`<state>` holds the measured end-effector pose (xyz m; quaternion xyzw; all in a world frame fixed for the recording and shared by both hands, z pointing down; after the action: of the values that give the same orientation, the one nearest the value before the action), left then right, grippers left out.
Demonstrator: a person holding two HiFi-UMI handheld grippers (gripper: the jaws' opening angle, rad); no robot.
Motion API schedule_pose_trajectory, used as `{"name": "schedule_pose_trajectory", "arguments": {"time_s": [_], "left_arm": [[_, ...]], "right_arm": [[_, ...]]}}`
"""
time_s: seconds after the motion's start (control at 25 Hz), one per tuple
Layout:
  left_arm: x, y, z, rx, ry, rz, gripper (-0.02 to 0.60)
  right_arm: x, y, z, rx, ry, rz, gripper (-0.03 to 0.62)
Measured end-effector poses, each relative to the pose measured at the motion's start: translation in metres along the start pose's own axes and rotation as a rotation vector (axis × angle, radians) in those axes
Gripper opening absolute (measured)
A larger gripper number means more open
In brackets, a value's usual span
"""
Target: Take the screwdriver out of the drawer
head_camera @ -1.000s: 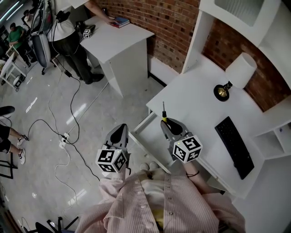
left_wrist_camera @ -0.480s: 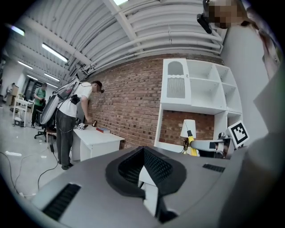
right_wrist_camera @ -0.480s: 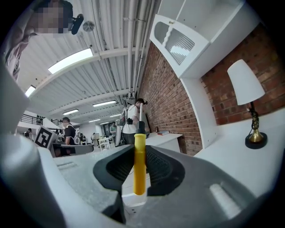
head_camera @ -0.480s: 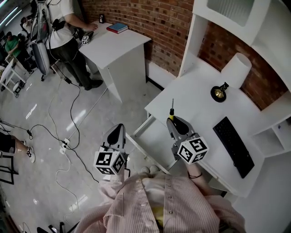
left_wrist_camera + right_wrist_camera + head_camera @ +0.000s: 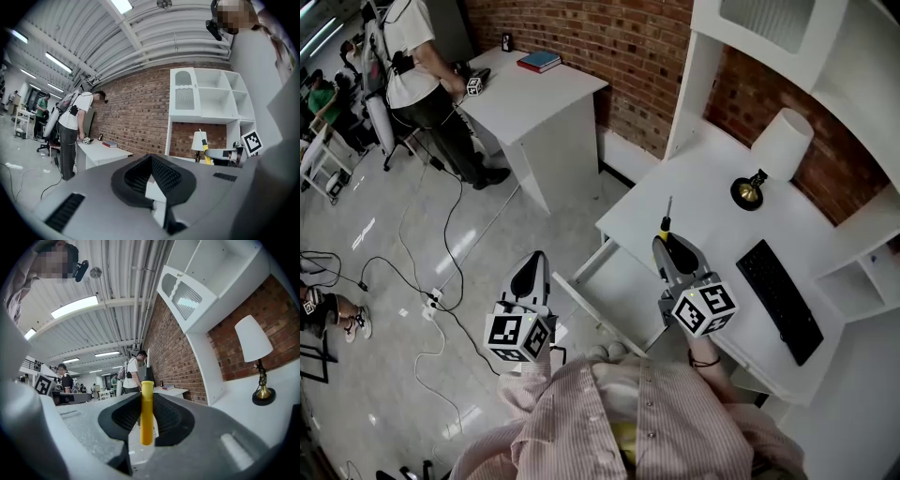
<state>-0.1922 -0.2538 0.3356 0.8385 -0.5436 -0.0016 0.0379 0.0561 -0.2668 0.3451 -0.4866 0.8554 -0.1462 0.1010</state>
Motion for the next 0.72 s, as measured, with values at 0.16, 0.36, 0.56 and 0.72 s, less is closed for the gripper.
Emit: {"name": "schedule_pose_trajectory", "arguments": {"time_s": [0.16, 0.36, 0.56, 0.72], "left_arm": [[-0.0011, 0.0013, 0.006, 0.005, -0.011, 0.01, -0.002], [-0.0048, 0.0047, 0.0074, 0.009, -0.015, 0.027, -0.002], [-0.0043, 0.0059, 0.0056, 0.011, -0.009, 0.033, -0.002], [-0.0049, 0.0056, 0.0042, 0.01, -0.004, 0.038, -0.002]], "right_arm": [[-0.0032, -0.0048, 0.0079, 0.008, -0.028, -0.009, 0.078], [-0.0052, -0.0072, 0.0091, -0.01, -0.033, -0.02, 0.078], [-0.0045, -0.0091, 0.0046, -0.021, -0.019, -0.026, 0.078], [-0.0042, -0.0093, 0.0001, -0.024, 0.001, -0.017, 0.078]]}}
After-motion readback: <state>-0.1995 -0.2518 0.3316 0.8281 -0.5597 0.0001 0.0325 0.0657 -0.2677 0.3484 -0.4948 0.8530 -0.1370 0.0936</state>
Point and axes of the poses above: the fingertips, and each gripper's own axes: x forward along the fingers, y to its left, z out of its top, the point moved 2 cm from there along -x, backward along the fingers, and after that the axes turned 5 degrees about x, right-handed, at the moved point
